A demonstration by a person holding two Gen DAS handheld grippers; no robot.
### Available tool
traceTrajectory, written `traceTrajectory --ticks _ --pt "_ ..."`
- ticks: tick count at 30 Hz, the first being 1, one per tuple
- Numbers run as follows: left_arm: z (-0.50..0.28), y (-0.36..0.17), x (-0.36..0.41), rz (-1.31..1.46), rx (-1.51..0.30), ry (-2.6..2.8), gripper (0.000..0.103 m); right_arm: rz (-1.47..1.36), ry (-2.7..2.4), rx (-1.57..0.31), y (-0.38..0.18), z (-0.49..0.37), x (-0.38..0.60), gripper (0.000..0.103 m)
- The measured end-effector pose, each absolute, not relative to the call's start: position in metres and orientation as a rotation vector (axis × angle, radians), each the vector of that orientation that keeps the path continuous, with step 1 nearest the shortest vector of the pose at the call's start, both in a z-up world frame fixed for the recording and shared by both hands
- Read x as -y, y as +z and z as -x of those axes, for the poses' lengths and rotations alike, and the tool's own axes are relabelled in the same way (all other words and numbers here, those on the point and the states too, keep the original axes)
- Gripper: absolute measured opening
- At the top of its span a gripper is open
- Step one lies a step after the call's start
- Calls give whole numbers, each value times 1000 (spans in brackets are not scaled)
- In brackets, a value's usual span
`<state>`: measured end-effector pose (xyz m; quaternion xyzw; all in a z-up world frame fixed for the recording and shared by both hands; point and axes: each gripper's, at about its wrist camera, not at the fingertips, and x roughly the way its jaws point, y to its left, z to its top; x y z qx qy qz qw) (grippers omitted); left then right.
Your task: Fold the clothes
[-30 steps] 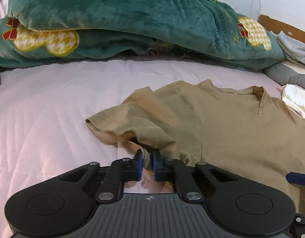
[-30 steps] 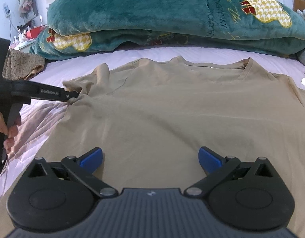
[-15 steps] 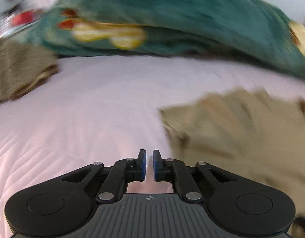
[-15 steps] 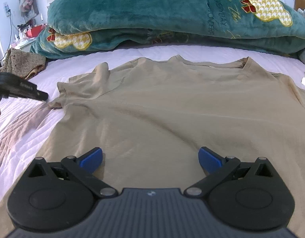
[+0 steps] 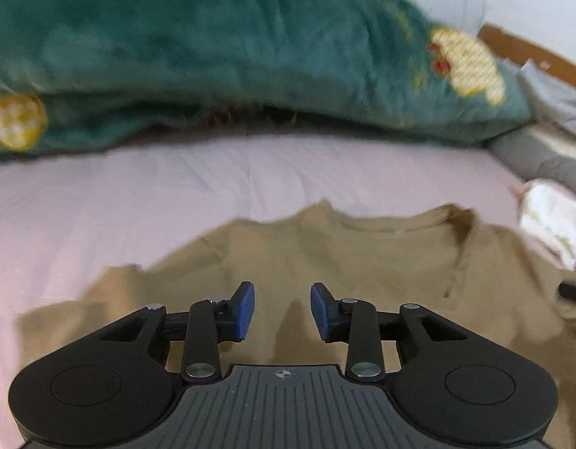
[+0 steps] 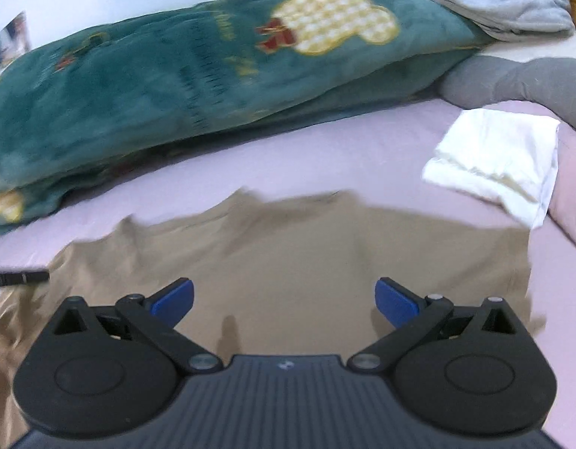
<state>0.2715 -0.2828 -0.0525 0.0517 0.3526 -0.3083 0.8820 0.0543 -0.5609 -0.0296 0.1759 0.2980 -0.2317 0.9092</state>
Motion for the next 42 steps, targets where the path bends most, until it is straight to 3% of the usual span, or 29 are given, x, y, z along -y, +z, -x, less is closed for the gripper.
traceTrajectory --ticks 2,7,9,10,12,15,20,25,33,42 --pt "-282 -67 298 -150 -750 -615 36 -342 -515 -636 -33 -66 584 103" --pt "-311 -78 329 -266 -679 -563 53 -142 -599 -797 -68 -111 619 103" --pt "-330 -76 339 -280 -675 -528 55 -43 -618 -830 -83 -126 626 103" --pt "-340 -76 344 -287 -673 -508 65 -15 -647 -793 -83 -128 633 102" --pt "-362 -71 350 -275 -695 -465 71 -38 -732 -792 -80 -128 653 103" --pt "-370 -52 350 -261 -684 -422 57 -189 -711 -744 -63 -109 674 101" --pt "-300 7 298 -139 -561 -559 59 -198 -532 -713 -22 -15 635 101" --pt "-180 37 213 -108 -660 -639 61 -364 -394 -778 6 118 575 102" --pt "2 14 105 -219 -686 -587 63 -528 -439 -832 -25 264 496 102" --pt "116 -44 72 -204 -726 -409 77 -440 -392 -815 -52 301 451 102"
